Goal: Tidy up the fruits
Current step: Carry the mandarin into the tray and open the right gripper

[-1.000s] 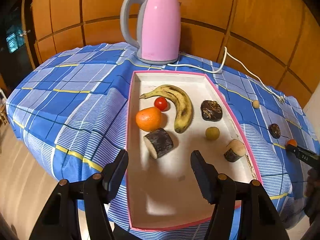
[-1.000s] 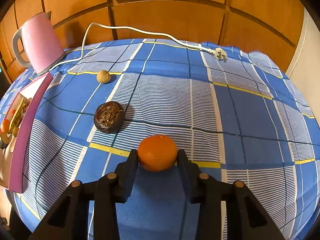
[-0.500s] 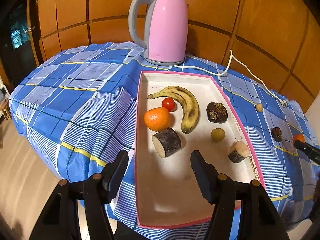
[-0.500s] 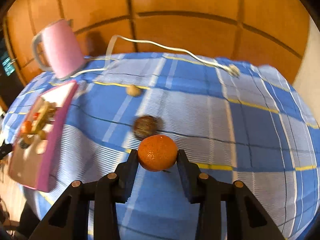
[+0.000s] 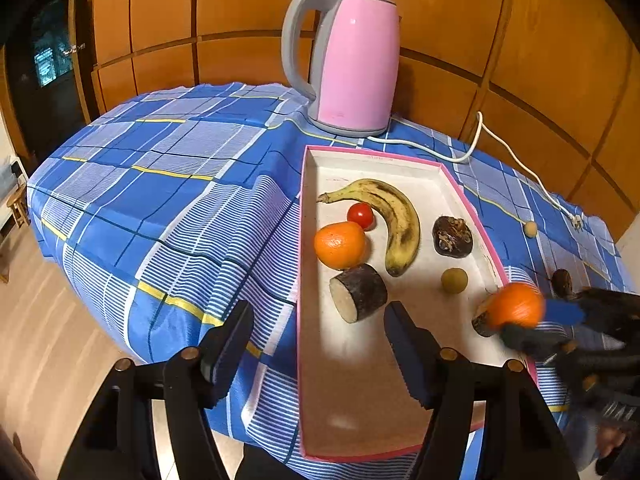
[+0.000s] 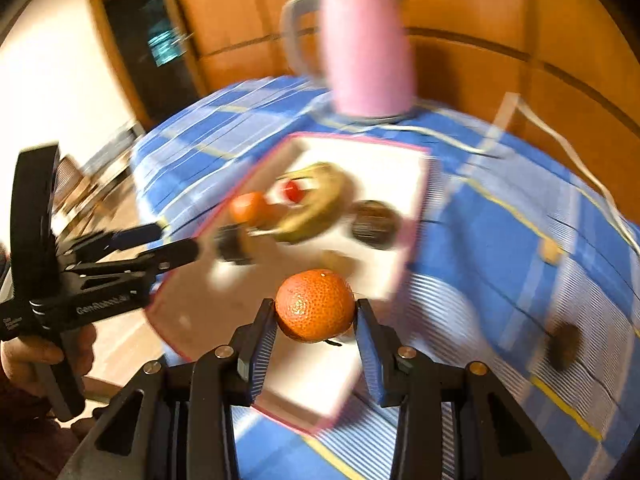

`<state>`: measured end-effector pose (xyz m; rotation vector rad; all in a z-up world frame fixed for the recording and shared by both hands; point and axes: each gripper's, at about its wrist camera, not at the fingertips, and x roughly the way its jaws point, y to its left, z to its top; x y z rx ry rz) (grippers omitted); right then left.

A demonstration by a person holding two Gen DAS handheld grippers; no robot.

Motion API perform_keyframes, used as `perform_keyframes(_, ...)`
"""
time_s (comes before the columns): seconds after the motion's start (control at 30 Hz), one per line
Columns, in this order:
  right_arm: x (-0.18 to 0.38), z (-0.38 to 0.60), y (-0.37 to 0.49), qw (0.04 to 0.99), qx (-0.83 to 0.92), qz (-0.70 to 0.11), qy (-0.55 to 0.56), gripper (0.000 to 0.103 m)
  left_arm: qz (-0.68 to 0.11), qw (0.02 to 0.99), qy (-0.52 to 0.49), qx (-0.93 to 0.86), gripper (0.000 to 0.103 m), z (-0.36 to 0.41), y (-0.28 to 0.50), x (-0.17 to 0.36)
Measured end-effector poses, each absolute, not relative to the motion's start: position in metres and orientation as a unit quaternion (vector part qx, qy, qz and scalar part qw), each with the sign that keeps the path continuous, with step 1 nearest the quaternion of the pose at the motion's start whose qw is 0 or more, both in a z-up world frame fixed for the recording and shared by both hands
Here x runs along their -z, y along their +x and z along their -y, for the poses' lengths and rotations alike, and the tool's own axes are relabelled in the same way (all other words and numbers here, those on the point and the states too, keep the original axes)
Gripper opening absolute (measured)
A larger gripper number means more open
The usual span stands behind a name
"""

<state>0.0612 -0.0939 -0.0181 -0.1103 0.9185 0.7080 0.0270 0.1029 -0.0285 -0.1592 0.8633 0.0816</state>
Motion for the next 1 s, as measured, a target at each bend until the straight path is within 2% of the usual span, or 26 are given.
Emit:
perform_keyframes(0.23, 0.043, 0.04, 0.077, 0.801, -0.371, -0.458, -0.099, 0.039, -0.419, 0.903, -0.082, -0.048, 0.068, -0.11, 0.03, 0.031)
perform_keyframes(0.57, 0.059, 0.009, 0.11, 0.832, -0.315, -0.423, -0.173, 0.039, -0.427, 0.898, -0.093, -0.054, 0.068, -0.119, 0.033, 0.037)
perform_keyframes(1.0, 0.054, 0.039, 0.106, 0.836, -0.305, -0.452, -0.068, 0.044, -0.421, 0.901, -0.091, -0.048, 0.07, -0.113, 0.029, 0.032)
